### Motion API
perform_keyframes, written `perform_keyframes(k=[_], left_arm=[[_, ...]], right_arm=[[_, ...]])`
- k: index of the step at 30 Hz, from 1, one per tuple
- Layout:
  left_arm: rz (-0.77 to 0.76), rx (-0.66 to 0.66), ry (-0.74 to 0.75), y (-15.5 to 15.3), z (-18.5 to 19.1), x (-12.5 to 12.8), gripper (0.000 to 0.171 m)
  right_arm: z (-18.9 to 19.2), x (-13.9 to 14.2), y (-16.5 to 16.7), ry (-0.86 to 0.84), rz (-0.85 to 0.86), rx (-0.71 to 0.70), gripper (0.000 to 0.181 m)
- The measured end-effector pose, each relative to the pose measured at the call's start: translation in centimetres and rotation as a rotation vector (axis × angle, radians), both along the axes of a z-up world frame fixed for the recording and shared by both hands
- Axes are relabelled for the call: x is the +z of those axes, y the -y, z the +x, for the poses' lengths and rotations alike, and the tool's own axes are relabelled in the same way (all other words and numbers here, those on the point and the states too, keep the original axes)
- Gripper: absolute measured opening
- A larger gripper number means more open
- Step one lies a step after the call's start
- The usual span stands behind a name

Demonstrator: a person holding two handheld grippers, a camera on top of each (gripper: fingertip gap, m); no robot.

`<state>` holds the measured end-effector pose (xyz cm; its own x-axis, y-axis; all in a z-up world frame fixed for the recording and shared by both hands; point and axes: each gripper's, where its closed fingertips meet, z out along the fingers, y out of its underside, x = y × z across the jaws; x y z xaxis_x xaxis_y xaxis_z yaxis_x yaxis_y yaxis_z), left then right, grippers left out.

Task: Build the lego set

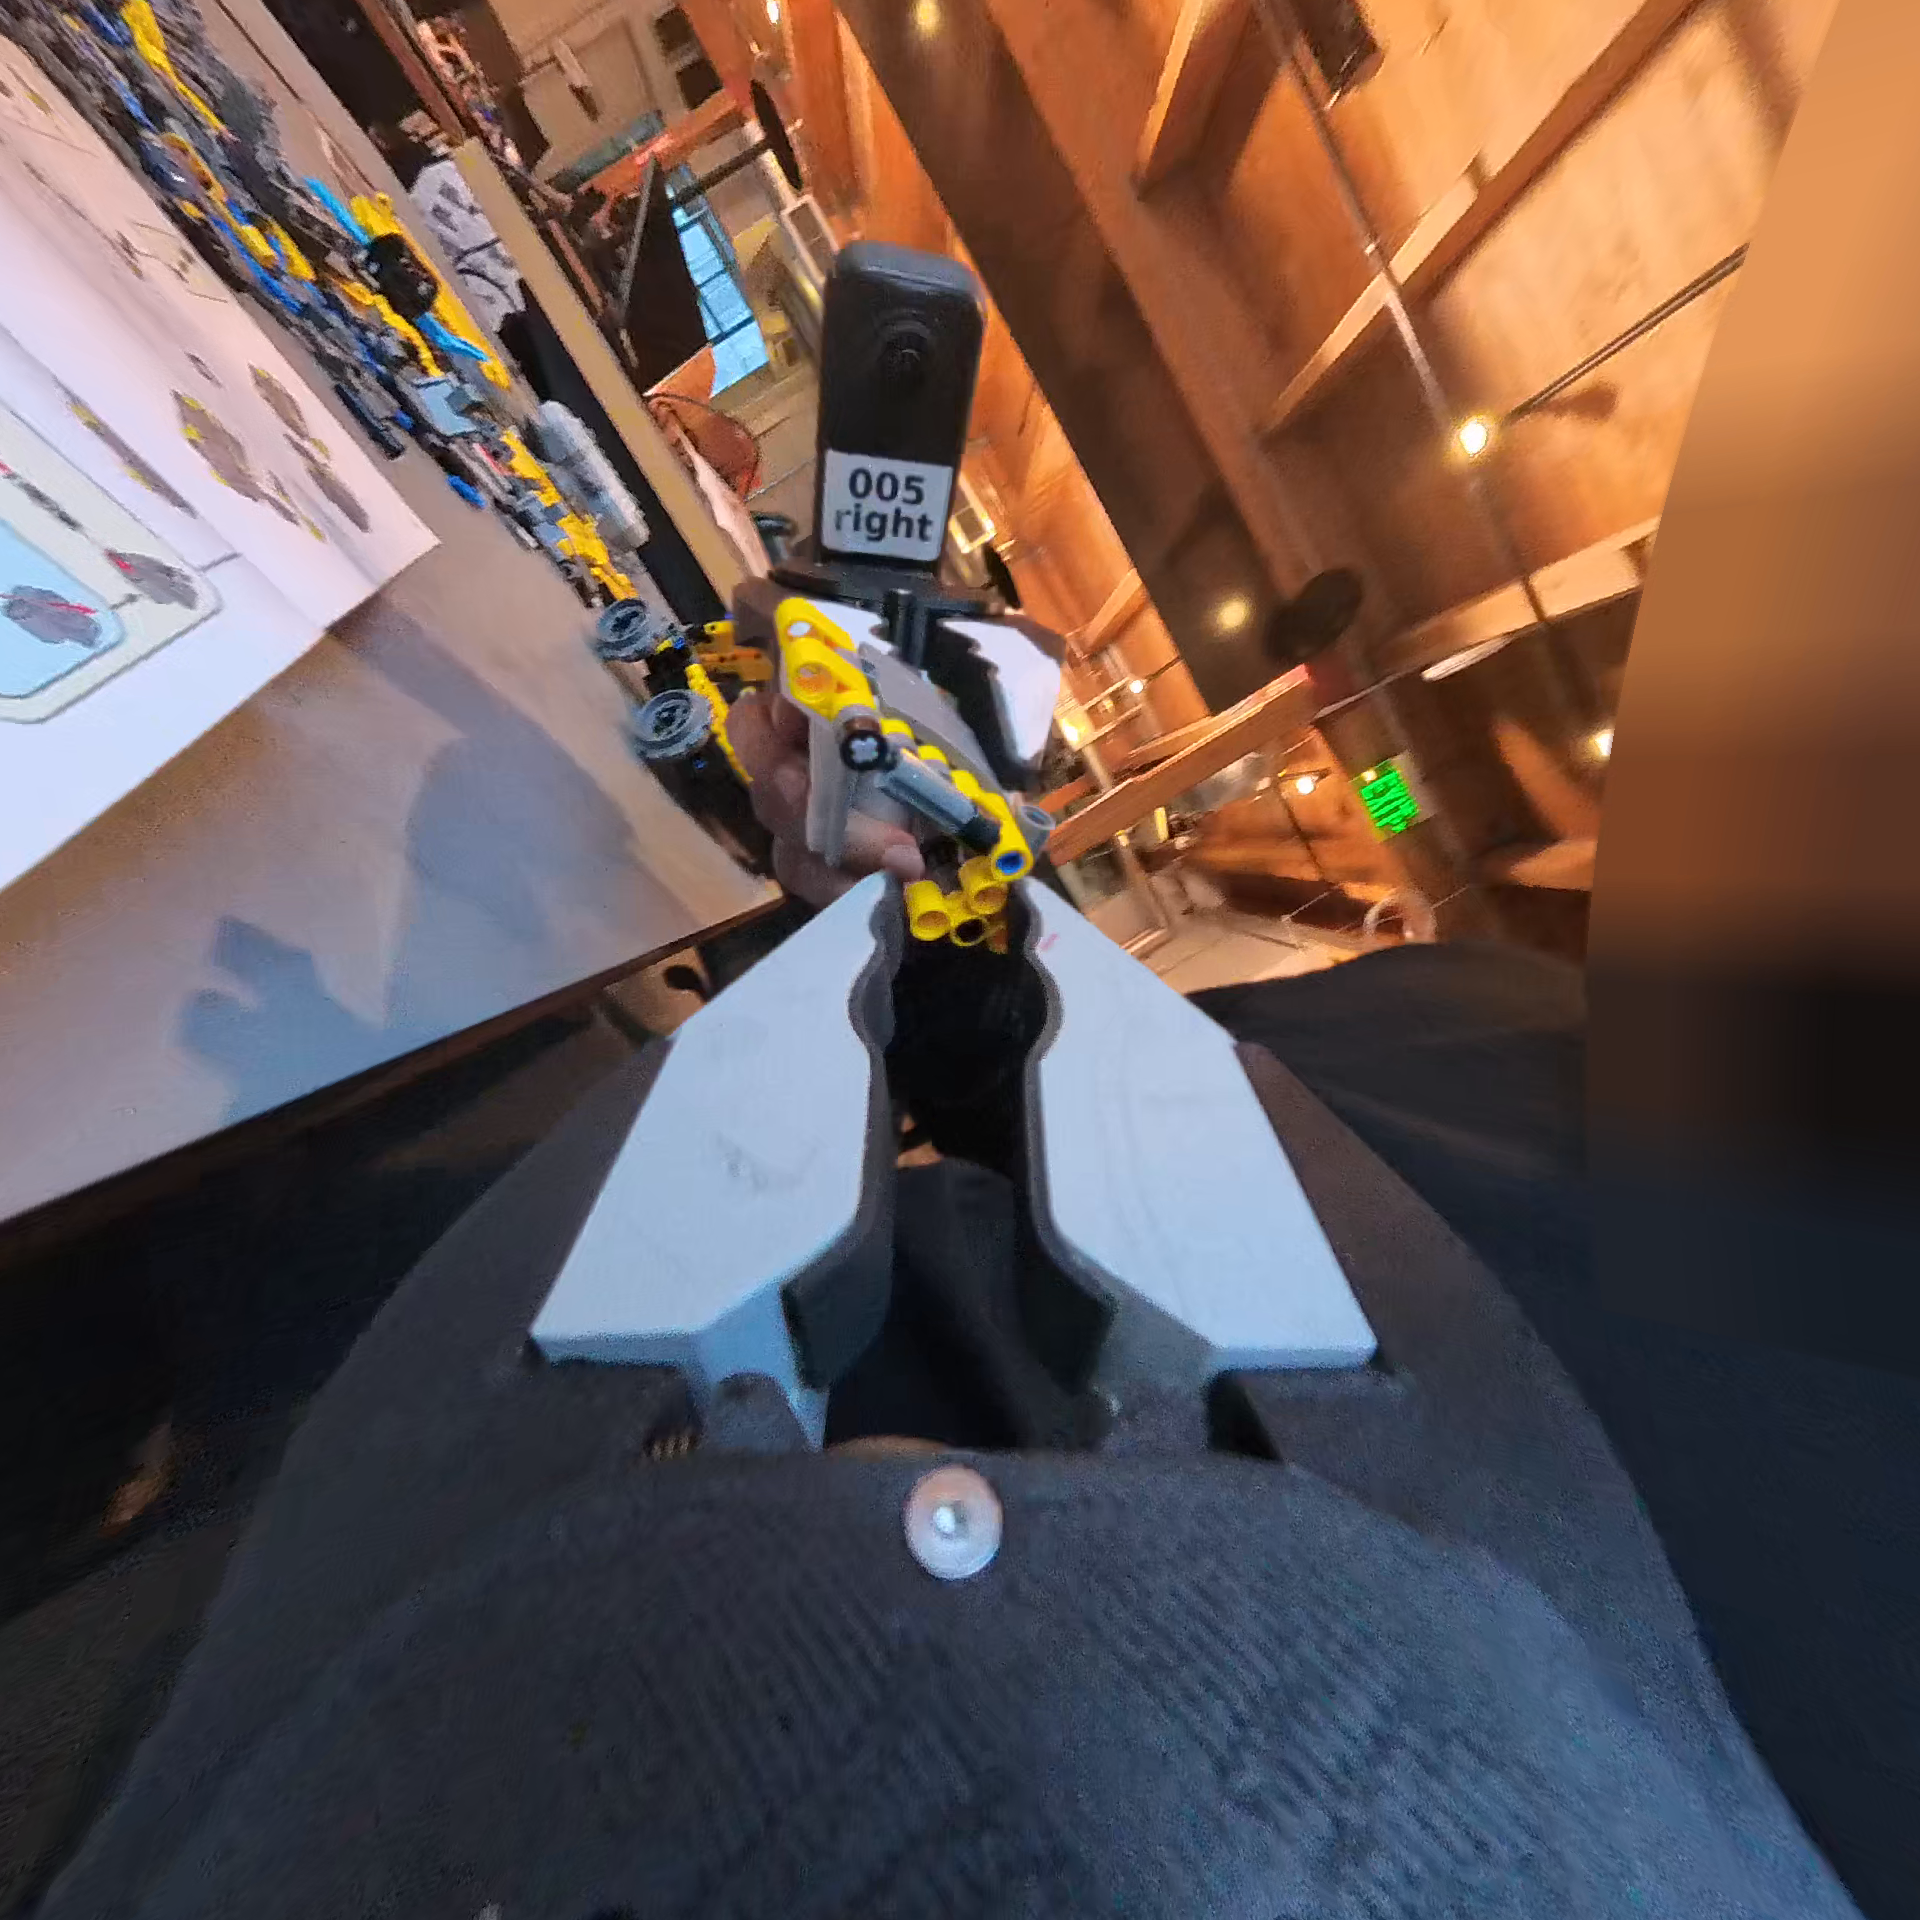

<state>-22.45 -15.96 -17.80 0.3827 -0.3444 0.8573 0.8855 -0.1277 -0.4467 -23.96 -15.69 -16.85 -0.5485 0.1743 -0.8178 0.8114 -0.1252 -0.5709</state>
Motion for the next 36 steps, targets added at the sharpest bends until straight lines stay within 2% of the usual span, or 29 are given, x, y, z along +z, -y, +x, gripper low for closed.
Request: perform_keyframes(k=[8,12,16,21,24,29,30,31,36], left_arm=[[0.066,0.027,0.053,-0.8,-0.2,1.2,0.018],[0.1,0.025,0.097,-0.8,-0.3,1.5,0.018],[0.109,0.016,0.118,-0.8,-0.2,1.6,0.018],[0.1,0.008,0.122,-1.1,-0.1,1.4,0.018],[0.07,-0.001,0.065,-1.6,0.4,1.0,0.018],[-0.026,-0.041,-0.181,-2.7,2.1,0.0,0.018],[-0.046,-0.043,-0.222,-3.0,2.3,-0.3,0.019],[-0.068,-0.037,-0.252,-3.2,2.3,-0.7,0.018],[-0.116,-0.034,-0.324,-4.2,2.1,-1.7,0.016]], right_arm=[[0.3,1.3,-1.0,-0.022,0.0,-0.016,0.012],[0.5,1.3,-2.0,0.0,-0.04,-0.038,0.015],[0.8,0.5,-3.3,-0.031,0.023,-0.068,0.015],[1.9,1.2,-3.3,-0.097,0.017,-0.023,0.015],[2.0,0.9,-3.1,-0.144,0.076,-0.03,0.019],[2.3,-0.8,-3.4,-0.143,0.137,-0.046,0.027],[2.6,-0.9,-3.4,-0.143,0.125,-0.036,0.022],[3.1,-0.8,-3.4,-0.142,0.1,-0.018,0.008],[3.1,-1.4,-4.5,-0.175,0.154,-0.085,0.002]])
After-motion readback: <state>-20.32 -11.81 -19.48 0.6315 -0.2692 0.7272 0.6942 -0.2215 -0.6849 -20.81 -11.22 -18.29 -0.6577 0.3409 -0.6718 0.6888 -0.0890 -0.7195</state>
